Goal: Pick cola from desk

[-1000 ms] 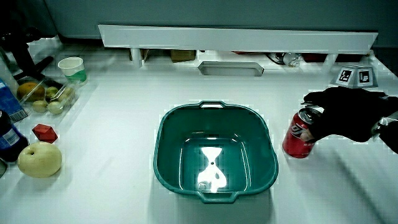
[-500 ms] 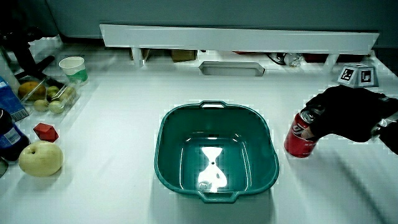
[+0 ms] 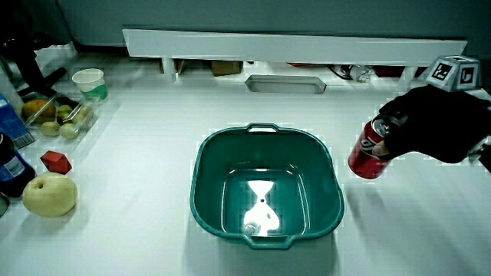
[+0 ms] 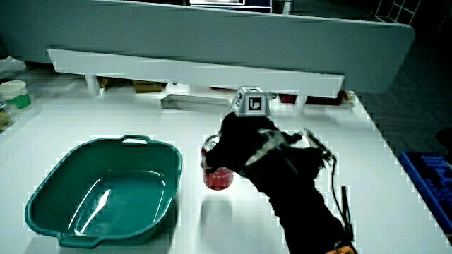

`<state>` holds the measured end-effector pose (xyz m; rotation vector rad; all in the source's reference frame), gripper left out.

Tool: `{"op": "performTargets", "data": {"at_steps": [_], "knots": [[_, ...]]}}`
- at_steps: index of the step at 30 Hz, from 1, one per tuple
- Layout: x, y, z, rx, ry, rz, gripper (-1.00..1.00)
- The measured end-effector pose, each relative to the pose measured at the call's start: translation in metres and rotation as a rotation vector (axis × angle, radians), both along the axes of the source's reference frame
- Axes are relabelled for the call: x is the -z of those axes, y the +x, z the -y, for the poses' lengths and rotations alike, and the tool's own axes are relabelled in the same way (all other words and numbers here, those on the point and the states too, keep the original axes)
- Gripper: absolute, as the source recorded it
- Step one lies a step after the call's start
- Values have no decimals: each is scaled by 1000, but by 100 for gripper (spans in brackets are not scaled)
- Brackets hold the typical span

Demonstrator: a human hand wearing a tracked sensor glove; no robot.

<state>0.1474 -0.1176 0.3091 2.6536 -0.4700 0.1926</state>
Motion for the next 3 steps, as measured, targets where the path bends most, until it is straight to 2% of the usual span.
{"op": "performTargets", "data": {"at_steps": [1, 2, 3], "knots": [[4, -4, -1, 9, -4, 59, 100], [-1, -7, 3, 80, -16, 90, 100], [4, -13, 1, 80, 13, 73, 100]]}}
